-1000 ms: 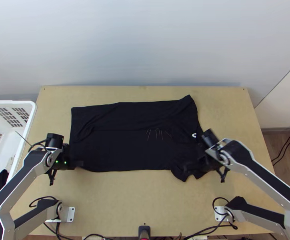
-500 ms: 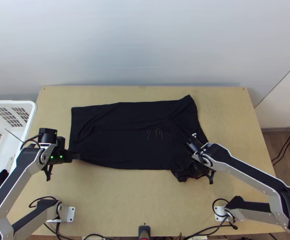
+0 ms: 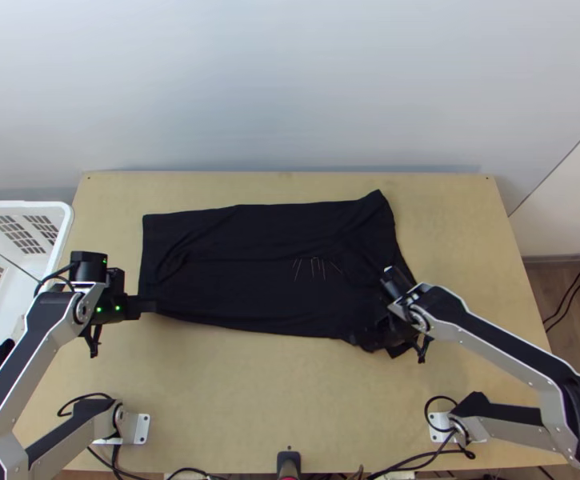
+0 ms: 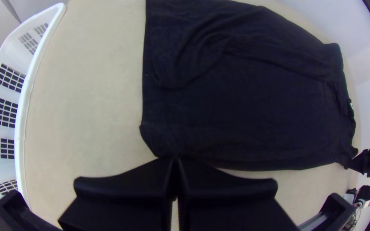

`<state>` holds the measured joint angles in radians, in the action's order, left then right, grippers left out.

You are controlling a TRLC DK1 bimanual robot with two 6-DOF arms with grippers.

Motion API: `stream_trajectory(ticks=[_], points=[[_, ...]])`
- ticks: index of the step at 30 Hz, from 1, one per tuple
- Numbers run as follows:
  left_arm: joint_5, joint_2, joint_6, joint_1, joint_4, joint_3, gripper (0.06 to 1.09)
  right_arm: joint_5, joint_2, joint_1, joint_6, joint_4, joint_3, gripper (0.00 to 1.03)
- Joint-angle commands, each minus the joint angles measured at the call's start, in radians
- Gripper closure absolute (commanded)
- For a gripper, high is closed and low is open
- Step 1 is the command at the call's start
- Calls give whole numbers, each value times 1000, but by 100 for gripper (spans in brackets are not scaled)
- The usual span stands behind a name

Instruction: Fold the t-shirt

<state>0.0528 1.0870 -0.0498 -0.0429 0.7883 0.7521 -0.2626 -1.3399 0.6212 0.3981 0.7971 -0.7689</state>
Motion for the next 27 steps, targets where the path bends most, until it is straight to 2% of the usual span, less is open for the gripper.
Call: stream_trajectory(ticks=[1, 5, 10, 18, 27], points=[[1, -2, 13, -49, -1, 32, 105, 2, 81, -78, 2, -15, -61, 100], [1, -2, 15, -84, -3, 67, 105, 19, 93, -150, 1, -13, -153, 100], [2, 77, 5, -103, -27, 139, 105, 37, 8, -201, -22, -18, -280, 100], [1, 277, -55, -100, -95, 326, 105, 49, -226, -247, -41, -79, -500, 100], [-7, 567, -96, -95, -181, 567, 105, 57, -539, -278, -62, -85, -830, 100]])
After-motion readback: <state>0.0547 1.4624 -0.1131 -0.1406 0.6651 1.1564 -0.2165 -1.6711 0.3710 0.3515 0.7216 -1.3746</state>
